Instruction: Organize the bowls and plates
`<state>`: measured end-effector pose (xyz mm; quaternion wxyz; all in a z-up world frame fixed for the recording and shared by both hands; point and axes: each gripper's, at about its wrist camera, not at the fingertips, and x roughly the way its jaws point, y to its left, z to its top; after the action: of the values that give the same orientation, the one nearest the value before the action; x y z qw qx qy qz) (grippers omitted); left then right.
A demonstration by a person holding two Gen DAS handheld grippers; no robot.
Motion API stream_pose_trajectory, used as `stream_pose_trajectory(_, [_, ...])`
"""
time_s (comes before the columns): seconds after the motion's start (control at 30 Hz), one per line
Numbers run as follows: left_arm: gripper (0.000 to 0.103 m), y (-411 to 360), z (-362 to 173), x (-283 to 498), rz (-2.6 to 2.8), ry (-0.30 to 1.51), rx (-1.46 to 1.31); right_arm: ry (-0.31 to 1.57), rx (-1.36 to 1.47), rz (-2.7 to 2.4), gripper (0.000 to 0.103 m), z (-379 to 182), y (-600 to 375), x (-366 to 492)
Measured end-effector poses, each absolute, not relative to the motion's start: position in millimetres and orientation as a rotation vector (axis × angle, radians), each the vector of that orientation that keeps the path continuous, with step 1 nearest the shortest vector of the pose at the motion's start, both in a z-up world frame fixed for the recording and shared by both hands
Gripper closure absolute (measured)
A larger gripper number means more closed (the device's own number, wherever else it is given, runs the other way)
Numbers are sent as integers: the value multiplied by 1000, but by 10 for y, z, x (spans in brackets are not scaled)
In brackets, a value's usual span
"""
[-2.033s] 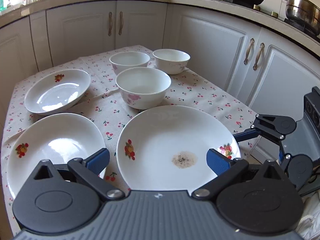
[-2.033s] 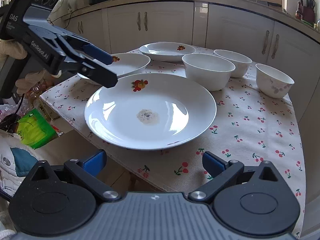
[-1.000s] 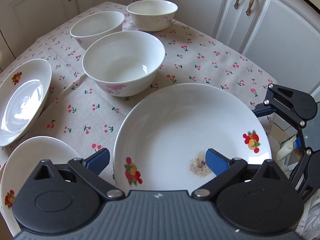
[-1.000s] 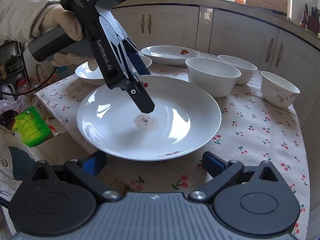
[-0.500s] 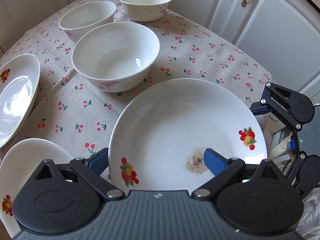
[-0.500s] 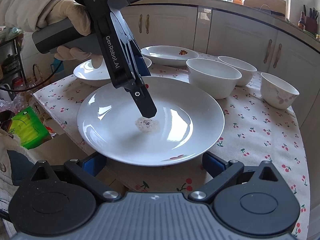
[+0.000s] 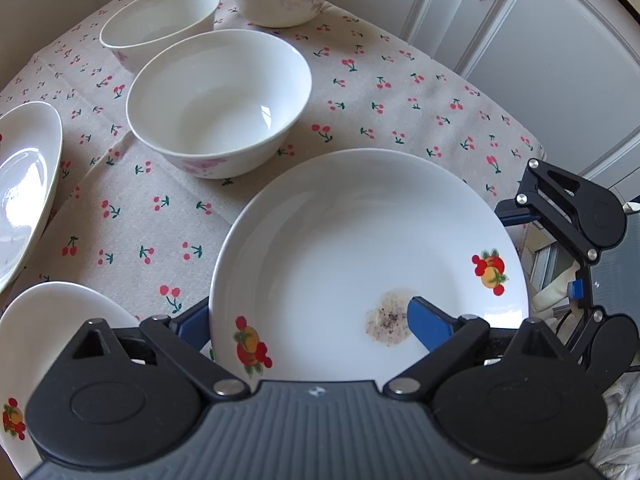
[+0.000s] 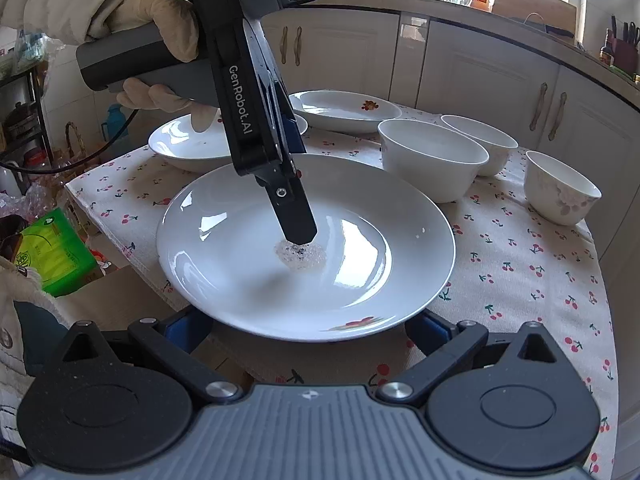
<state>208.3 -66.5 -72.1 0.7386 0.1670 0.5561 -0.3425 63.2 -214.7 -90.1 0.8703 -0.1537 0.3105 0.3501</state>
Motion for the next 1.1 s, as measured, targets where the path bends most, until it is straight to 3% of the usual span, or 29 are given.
stream_pose_trajectory(1.1, [11,-494,-417,2118,-727,1147,282,689,-356,746,0,-661,-2053,789])
